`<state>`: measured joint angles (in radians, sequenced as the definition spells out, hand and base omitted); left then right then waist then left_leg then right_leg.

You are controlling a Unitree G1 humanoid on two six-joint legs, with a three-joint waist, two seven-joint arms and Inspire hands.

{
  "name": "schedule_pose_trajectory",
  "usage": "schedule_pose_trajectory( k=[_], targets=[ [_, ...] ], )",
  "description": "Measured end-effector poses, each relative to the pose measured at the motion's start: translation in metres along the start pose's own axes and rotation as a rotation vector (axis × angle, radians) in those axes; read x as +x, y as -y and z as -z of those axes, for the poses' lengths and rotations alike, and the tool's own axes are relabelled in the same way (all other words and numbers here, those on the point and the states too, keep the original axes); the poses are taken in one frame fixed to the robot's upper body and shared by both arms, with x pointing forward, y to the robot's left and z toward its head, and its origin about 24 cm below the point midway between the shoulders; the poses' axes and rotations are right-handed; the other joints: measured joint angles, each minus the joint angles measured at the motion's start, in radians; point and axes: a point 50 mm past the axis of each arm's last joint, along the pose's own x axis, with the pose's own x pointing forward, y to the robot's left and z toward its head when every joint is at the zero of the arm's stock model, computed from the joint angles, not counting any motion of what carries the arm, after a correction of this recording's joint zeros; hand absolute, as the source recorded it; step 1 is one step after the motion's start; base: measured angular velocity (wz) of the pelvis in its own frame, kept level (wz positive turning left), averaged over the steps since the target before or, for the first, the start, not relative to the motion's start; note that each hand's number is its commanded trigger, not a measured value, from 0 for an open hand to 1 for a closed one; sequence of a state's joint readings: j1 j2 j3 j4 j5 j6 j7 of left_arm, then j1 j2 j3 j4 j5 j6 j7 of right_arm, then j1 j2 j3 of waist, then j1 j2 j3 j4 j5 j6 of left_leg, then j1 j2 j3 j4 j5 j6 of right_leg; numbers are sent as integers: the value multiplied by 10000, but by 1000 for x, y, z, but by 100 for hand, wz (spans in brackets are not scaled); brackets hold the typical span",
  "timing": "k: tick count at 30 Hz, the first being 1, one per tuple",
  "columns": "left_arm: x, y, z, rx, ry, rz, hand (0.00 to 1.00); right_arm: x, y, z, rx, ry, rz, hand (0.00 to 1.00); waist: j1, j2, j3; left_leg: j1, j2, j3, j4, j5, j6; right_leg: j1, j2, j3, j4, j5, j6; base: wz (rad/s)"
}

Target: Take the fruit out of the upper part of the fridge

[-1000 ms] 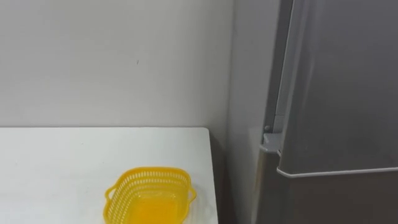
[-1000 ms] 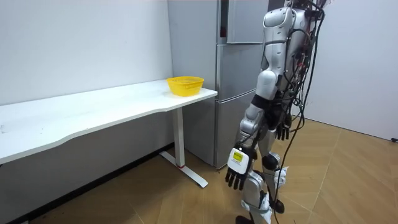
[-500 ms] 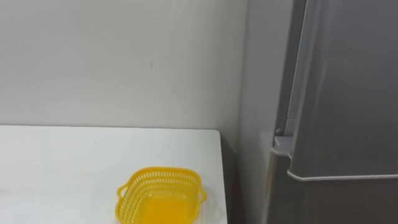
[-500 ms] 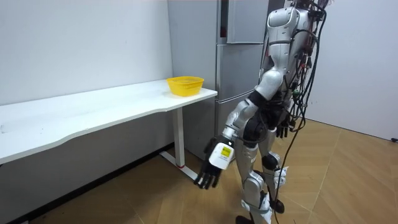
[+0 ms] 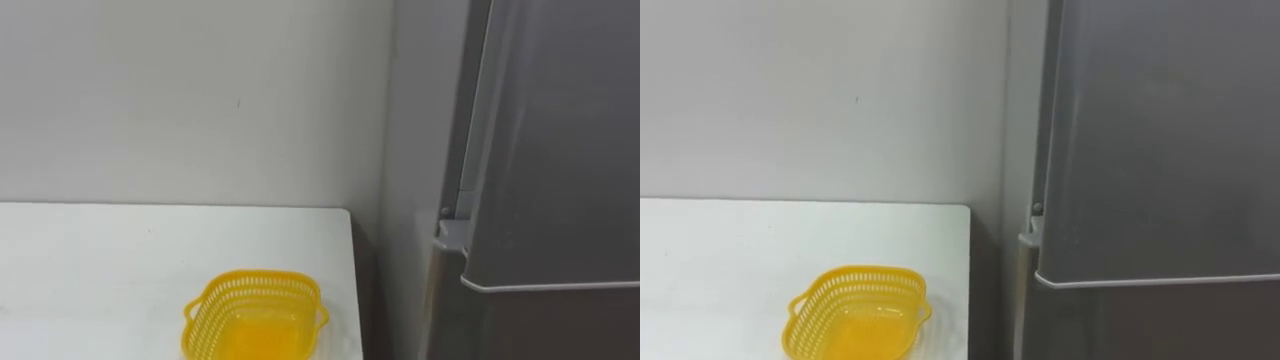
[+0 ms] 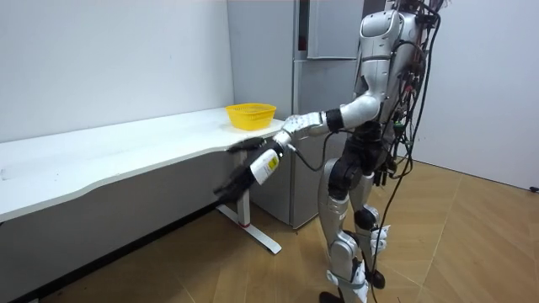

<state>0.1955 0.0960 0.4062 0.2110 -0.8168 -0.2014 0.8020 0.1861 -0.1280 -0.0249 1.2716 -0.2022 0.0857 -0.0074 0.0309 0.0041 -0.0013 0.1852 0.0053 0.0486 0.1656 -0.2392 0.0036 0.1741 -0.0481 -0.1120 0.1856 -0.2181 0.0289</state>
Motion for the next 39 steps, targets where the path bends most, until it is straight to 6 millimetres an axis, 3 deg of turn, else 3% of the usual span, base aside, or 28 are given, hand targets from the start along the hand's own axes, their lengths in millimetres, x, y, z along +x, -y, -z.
schedule_pose_trajectory(
  k=[8,13,17,20,26,33,39],
  targets=[
    [-39,57,-73,-1701,2353,4162,0,0,-3,4,121,-86,-661,0,-187,56,22,-100,-6,-48,23,-1,1,-23,2,-25,5,0,-1,1],
    [-66,77,-90,-1172,3761,6600,0,0,-5,4,139,-145,-1077,0,-292,110,21,-199,-4,-64,36,0,1,-108,5,-35,8,0,-1,1],
    [-83,92,-88,-898,3718,8308,0,0,-5,3,94,-246,-1159,0,-432,194,69,-229,-6,-61,44,2,3,-141,-3,-32,10,0,0,0],
    [-97,106,-81,-511,3469,9703,0,0,-5,1,50,-213,-1255,0,-653,243,162,-256,-1,-43,47,3,3,-159,-2,-33,15,0,0,0],
    [-135,137,-80,374,3899,13265,0,0,-3,-6,135,-150,-1577,0,-1018,262,160,-330,0,34,88,3,3,-206,3,16,-7,0,0,-2],
    [-155,142,-73,1329,3857,15428,0,0,2,-4,191,-228,-1437,0,-1151,435,68,-309,10,290,217,3,2,-306,12,280,-6,0,0,-11],
    [-172,148,-59,2049,3321,16999,0,1,6,-7,-197,-507,-1362,0,-1408,415,117,-291,26,326,219,3,2,-316,24,285,13,1,-1,-1]
  ],
)
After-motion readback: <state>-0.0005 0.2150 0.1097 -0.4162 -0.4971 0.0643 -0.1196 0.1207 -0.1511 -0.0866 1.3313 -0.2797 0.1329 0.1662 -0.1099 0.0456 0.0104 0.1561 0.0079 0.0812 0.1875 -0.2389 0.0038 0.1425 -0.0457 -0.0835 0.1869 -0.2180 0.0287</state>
